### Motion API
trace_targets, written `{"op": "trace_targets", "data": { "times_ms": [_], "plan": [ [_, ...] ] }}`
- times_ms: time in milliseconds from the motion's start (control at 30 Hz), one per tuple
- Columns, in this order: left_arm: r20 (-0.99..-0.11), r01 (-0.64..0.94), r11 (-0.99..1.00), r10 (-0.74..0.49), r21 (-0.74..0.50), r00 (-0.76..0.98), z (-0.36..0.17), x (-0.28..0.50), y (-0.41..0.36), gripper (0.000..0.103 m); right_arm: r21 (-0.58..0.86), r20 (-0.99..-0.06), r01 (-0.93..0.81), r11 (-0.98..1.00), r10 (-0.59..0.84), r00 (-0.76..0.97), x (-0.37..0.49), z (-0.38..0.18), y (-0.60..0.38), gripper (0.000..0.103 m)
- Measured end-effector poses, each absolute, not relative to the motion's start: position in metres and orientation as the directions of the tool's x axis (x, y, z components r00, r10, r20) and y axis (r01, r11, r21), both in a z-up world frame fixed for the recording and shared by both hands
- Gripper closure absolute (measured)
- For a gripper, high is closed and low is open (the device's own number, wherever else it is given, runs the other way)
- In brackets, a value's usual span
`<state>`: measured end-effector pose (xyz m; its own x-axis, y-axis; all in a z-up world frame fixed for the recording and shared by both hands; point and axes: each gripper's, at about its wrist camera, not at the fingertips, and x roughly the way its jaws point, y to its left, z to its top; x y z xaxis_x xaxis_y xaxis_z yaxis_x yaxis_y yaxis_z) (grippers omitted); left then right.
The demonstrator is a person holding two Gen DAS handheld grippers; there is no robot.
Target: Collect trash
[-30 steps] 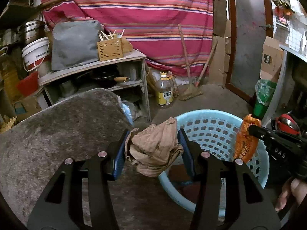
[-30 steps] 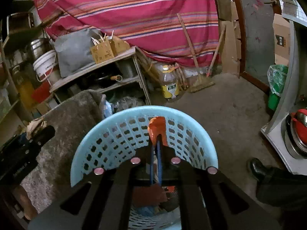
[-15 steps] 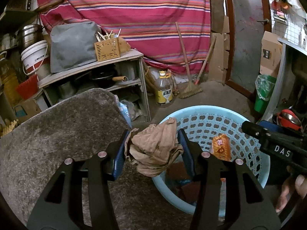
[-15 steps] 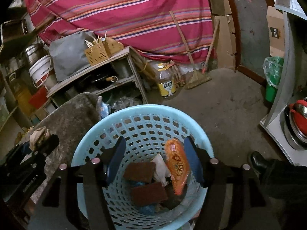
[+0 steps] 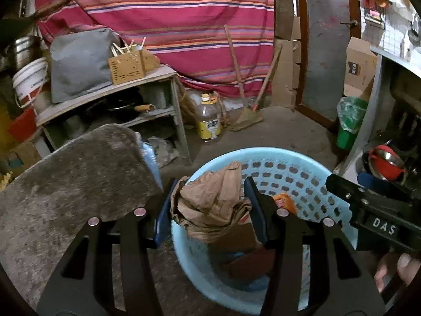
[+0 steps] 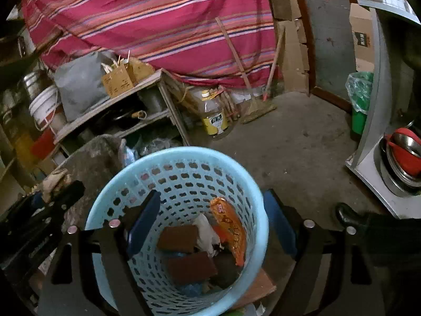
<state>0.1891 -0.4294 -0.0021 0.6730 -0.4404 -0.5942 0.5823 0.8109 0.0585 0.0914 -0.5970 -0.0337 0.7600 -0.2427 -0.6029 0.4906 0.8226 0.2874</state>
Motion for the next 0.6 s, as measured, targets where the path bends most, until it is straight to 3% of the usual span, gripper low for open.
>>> {"op": "trace_targets", "data": {
  "times_ms": [167,233,300,533,600],
  "plan": [
    [-0.597,0.597,0.800,-0.454,0.052,0.661,-0.003,0.194,-0.437,0.051,0.293,-0.591,0.484,0.825,-0.242,0.770,0.091,-0.031,-0.595,0.023],
    [-0.597,0.593,0.804,-0.450,0.054,0.664,-0.003,0.195,-0.435,0.039,0.274,-0.596,0.481,0.833,-0.246,0.765,0.095,-0.031,-0.592,0.023],
    [-0.581,0.582,0.812,-0.450,0.051,0.678,-0.001,0.195,-0.429,0.017,0.262,-0.597,0.482,0.836,-0.251,0.762,0.097,-0.030,-0.589,0.023],
    [-0.537,0.549,0.831,-0.423,0.090,0.729,0.013,0.193,-0.400,0.011,0.249,-0.607,0.464,0.850,-0.237,0.759,0.112,-0.030,-0.577,0.023],
    [-0.528,0.527,0.847,-0.417,0.070,0.739,0.019,0.193,-0.380,0.011,0.232,-0.609,0.456,0.859,-0.237,0.757,0.117,-0.028,-0.569,0.019]
  ]
}}
